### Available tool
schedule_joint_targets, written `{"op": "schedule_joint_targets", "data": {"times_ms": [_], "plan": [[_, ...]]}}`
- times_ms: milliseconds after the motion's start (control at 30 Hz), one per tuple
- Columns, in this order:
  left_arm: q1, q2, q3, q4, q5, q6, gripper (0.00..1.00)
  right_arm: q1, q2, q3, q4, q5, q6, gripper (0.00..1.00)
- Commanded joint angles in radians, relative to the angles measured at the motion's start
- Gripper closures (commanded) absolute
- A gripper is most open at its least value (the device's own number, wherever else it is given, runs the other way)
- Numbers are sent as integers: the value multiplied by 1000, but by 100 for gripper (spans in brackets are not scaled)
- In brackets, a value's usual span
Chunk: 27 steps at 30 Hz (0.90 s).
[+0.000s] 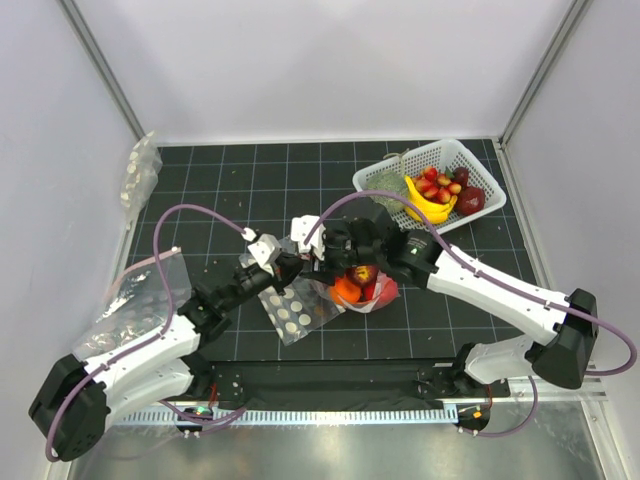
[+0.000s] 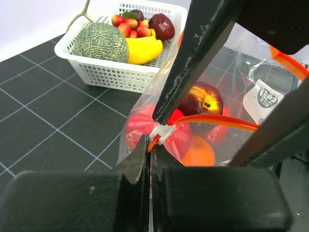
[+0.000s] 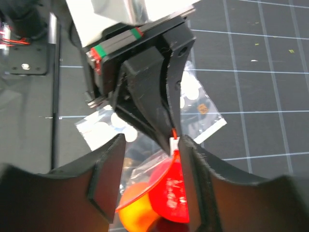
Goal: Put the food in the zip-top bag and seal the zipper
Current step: Zip the zipper food storage bag at the center of the board.
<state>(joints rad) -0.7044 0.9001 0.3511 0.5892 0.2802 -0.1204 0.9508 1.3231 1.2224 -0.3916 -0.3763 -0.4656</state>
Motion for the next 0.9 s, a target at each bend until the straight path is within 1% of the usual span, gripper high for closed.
{"op": "schedule_joint_targets", "data": {"times_ms": [0,33,67,100,133,167,267,367,467,600,700,767,867], "plan": [[3,-26,35,20,14,-2,100,17,-1,60,17,97,-47,48],[3,-27,34,20,16,-2,100,19,-2,55,26,105,-47,50],[5,-30,34,21,17,-4,100,20,-1,55,31,111,-45,58],[3,-32,34,20,17,-4,100,20,1,55,30,117,-41,62],[5,-30,35,20,17,-5,100,20,4,57,31,131,-39,66],[5,-32,35,21,17,-5,100,20,4,57,31,137,-39,67],[3,-36,35,21,20,-7,100,20,1,43,40,151,-44,67],[5,-38,35,18,24,-10,100,20,2,26,53,155,-51,63],[5,-36,38,17,27,-8,100,19,19,37,33,168,-54,63],[3,-36,38,18,27,-10,100,20,28,45,25,171,-53,65],[5,-40,37,17,27,-10,100,20,30,45,20,159,-51,68],[3,-43,37,17,28,-10,100,22,30,46,13,160,-53,83],[5,-41,42,3,14,-16,100,20,30,52,-6,169,-56,99]]}}
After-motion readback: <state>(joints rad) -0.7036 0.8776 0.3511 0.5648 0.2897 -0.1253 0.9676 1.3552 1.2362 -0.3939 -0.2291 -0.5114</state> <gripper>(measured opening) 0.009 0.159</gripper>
